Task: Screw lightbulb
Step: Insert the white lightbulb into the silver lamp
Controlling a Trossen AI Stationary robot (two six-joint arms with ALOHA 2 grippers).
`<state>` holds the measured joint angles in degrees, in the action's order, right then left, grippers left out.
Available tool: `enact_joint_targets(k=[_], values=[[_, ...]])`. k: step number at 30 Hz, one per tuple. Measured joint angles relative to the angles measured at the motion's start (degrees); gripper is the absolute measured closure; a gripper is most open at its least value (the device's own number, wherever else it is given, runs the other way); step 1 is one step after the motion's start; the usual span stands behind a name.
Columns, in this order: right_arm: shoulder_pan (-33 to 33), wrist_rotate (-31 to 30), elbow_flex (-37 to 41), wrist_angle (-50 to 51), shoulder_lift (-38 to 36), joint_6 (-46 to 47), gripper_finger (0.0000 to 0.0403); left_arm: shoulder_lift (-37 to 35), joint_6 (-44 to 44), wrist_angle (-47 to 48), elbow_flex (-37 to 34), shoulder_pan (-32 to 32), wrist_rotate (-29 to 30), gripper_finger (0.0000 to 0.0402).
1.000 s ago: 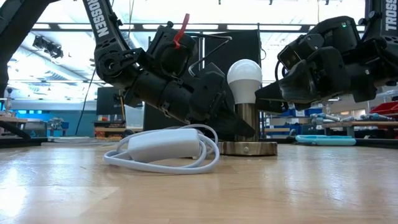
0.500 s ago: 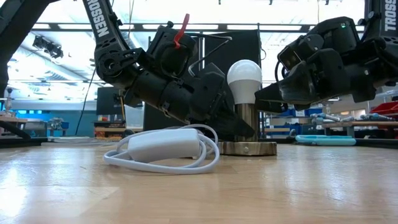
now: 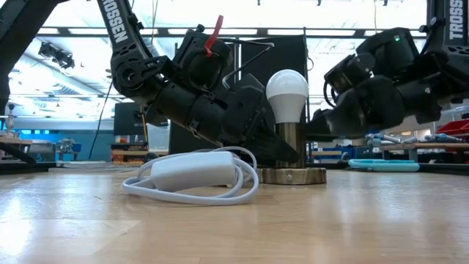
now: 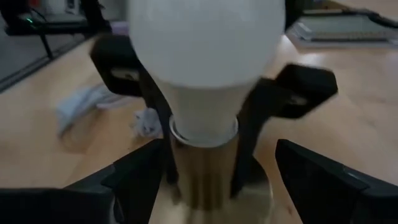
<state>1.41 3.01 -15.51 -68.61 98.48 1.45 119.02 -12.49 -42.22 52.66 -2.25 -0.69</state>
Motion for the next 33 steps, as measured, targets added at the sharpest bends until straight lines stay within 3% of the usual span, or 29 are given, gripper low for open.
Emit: enact_joint_targets(k=[10, 15, 20, 33], values=[[-0.13, 2.20, -1.14, -3.93, -0.08, -1.06, 0.0095, 0.00, 0.20, 0.08, 0.00, 0.01, -0.04, 0.0184], [0.59, 0.80, -3.64, -0.91, -0.13, -1.26, 0.0096, 0.00, 0.22, 0.11, -0.02, 0.01, -0.04, 0.0184], [1.59, -4.28, -3.91, -0.62, -0.13, -1.59, 0.0101, 0.00, 0.22, 0.12, -0.02, 0.01, -0.02, 0.0184], [2.32, -4.73, -3.91, 1.01, -0.15, 0.04, 0.0204, 0.04, 0.20, 0.09, -0.04, 0.03, 0.63, 0.0184]])
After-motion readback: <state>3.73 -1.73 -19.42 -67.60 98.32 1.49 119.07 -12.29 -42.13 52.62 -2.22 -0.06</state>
